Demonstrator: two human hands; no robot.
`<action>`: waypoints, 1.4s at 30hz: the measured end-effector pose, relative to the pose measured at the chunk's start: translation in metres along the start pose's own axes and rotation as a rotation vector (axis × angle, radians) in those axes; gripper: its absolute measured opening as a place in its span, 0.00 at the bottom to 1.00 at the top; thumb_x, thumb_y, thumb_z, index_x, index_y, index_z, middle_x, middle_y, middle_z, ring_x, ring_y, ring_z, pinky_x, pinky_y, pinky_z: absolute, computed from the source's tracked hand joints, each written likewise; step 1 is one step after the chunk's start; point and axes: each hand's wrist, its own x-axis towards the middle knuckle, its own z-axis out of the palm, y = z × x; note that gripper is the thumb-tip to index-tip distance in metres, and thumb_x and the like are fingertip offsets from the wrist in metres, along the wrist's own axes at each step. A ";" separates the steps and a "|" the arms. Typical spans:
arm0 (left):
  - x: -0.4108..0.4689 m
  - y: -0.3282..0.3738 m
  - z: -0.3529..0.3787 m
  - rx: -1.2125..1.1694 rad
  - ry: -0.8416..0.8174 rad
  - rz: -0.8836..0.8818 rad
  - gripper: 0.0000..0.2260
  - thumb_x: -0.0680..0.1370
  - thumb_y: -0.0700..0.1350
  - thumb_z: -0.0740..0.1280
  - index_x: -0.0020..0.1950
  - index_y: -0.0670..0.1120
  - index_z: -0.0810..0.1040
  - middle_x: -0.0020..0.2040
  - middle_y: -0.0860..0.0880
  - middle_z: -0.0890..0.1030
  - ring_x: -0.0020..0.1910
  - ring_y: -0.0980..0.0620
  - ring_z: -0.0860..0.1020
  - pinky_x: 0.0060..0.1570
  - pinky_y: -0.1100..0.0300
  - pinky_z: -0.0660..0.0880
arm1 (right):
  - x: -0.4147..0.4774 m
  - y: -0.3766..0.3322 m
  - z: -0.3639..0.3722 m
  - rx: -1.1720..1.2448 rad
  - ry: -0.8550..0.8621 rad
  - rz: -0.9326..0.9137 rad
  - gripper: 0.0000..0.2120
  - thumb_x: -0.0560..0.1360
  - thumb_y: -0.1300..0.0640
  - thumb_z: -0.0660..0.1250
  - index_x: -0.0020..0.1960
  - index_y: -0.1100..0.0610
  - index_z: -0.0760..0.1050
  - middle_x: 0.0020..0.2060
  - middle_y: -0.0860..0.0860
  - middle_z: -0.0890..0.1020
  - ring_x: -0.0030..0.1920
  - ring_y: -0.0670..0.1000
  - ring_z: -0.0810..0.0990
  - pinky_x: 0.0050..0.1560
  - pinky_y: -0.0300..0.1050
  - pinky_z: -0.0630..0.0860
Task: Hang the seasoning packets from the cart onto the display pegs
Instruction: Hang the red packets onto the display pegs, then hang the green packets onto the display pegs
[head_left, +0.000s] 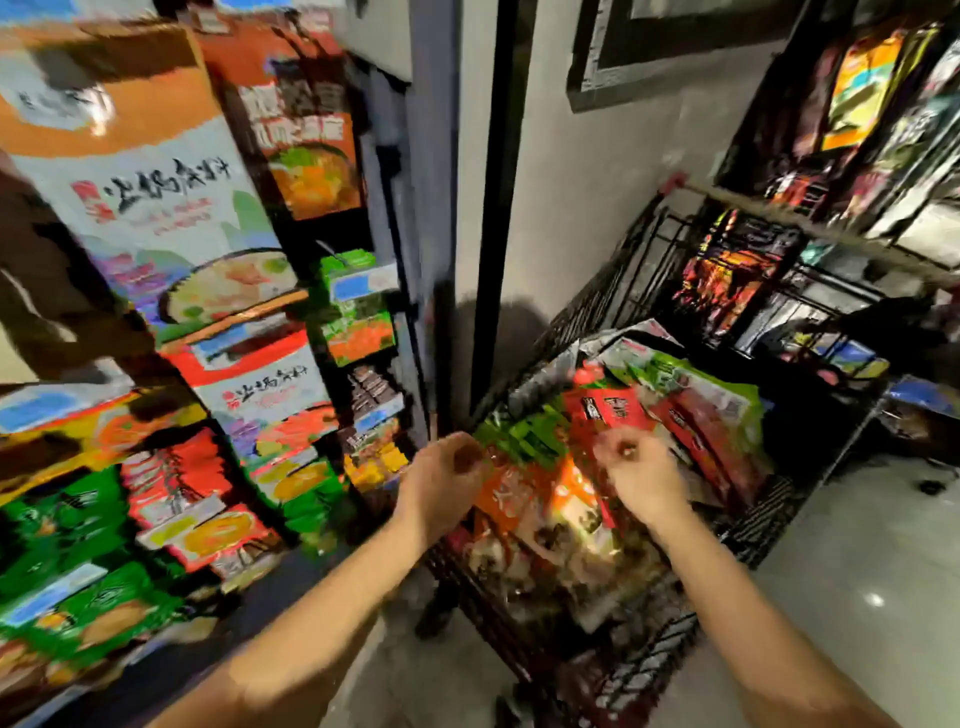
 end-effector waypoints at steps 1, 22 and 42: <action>0.012 0.007 0.029 -0.011 -0.040 -0.056 0.04 0.75 0.49 0.71 0.44 0.50 0.84 0.37 0.54 0.83 0.39 0.55 0.80 0.39 0.57 0.73 | 0.028 0.024 -0.011 -0.018 -0.013 0.085 0.06 0.79 0.63 0.70 0.46 0.54 0.78 0.37 0.51 0.81 0.40 0.53 0.80 0.37 0.43 0.71; 0.081 0.061 0.211 -0.379 0.090 -0.713 0.04 0.72 0.37 0.77 0.42 0.43 0.84 0.30 0.52 0.83 0.30 0.53 0.81 0.27 0.66 0.74 | 0.159 0.139 -0.078 -0.200 -0.114 0.220 0.11 0.78 0.49 0.71 0.57 0.53 0.80 0.48 0.48 0.83 0.55 0.57 0.83 0.50 0.47 0.77; 0.062 0.029 0.201 -0.576 0.251 -0.774 0.13 0.81 0.46 0.69 0.65 0.51 0.76 0.57 0.47 0.85 0.50 0.48 0.84 0.53 0.50 0.79 | 0.152 0.050 -0.070 -0.507 -0.295 -0.205 0.12 0.84 0.55 0.61 0.51 0.62 0.79 0.39 0.52 0.82 0.38 0.54 0.83 0.35 0.49 0.78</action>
